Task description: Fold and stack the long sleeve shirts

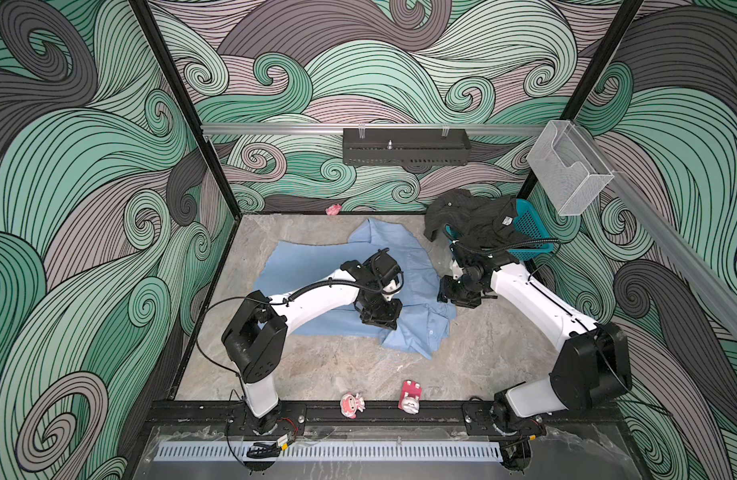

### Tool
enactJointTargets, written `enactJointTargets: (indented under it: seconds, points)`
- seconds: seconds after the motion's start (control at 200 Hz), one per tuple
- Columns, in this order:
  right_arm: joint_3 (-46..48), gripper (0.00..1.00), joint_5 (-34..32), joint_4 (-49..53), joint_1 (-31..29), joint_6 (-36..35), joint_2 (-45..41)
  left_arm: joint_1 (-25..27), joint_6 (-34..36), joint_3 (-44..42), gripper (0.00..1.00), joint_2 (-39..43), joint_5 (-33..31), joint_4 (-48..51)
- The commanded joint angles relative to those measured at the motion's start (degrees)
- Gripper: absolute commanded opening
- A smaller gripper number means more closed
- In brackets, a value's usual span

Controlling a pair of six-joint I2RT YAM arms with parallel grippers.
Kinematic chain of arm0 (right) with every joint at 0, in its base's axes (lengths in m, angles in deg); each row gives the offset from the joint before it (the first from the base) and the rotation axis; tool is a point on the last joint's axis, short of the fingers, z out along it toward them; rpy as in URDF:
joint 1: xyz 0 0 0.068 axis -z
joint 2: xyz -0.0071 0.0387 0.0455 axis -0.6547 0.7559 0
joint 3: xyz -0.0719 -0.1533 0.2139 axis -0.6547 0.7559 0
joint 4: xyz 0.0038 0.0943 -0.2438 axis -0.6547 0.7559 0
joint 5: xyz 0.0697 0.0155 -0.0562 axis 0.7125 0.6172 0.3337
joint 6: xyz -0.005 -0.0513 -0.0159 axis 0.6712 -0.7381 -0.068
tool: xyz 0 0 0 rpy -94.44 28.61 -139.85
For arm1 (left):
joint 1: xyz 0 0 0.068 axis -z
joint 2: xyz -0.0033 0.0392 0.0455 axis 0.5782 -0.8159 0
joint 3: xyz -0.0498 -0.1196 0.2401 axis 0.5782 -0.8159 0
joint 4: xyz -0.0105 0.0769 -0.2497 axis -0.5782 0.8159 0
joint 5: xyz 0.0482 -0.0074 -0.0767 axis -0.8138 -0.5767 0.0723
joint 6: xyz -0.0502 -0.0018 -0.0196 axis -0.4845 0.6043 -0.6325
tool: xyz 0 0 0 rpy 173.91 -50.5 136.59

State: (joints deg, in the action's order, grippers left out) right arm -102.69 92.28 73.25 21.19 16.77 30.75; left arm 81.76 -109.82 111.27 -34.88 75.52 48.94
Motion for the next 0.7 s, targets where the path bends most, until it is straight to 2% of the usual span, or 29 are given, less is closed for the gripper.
enactJointTargets:
  seconds: [0.0,0.13,0.4,0.695]
  points:
    - [0.4,0.57,0.0,1.0,-0.2,-0.1,-1.2,-3.0,1.1,4.1,0.0,3.1,1.8,3.4]
    - [0.3,0.57,0.2,1.0,-0.2,-0.3,-1.0,-7.5,-1.1,6.7,0.0,3.5,5.2,1.4]
    - [1.7,0.57,2.9,0.8,-0.6,-1.3,-5.1,-16.6,-8.7,5.9,0.0,-1.0,11.1,-7.1]
    - [5.5,0.56,4.2,-0.5,-1.3,-1.5,-10.0,-23.9,-13.3,10.2,0.0,-11.5,9.1,-10.1]
